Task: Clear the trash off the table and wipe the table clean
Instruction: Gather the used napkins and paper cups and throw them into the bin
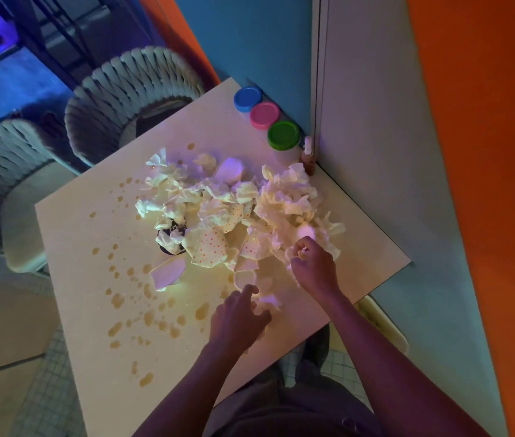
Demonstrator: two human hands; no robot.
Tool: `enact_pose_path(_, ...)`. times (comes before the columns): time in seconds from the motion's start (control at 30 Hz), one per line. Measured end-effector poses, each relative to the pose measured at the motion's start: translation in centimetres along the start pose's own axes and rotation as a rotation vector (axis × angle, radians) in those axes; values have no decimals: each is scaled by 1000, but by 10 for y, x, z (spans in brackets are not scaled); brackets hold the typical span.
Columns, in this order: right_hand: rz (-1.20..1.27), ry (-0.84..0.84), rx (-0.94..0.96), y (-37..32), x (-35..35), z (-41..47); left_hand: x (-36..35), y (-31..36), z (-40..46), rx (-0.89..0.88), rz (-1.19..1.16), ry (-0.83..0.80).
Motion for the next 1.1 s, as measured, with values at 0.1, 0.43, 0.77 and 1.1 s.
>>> enact_pose_path(0.1, 56, -29, -10, 3, 6, -6, -14, -2, 4, 10, 110, -12)
enact_pose_path(0.43, 125, -50, -145, 19, 15, -13, -17, 2, 2, -54, 89, 55)
enact_pose_path(0.77, 31, -35, -105, 10, 3, -8, 14, -8, 2, -28, -67, 197)
enact_pose_path(1.1, 18, -127, -26, 1, -8, -14, 44, -4, 6, -46, -218, 257)
Point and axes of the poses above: each hand's wrist, its own z-axis towards the middle knuckle, its own x-axis out of the back of the hand, y = z × x, the point moved 6 cm from there along z, towards the middle knuckle, and after that the axes turned 7 degrees about -y, right-handed, at the moved point
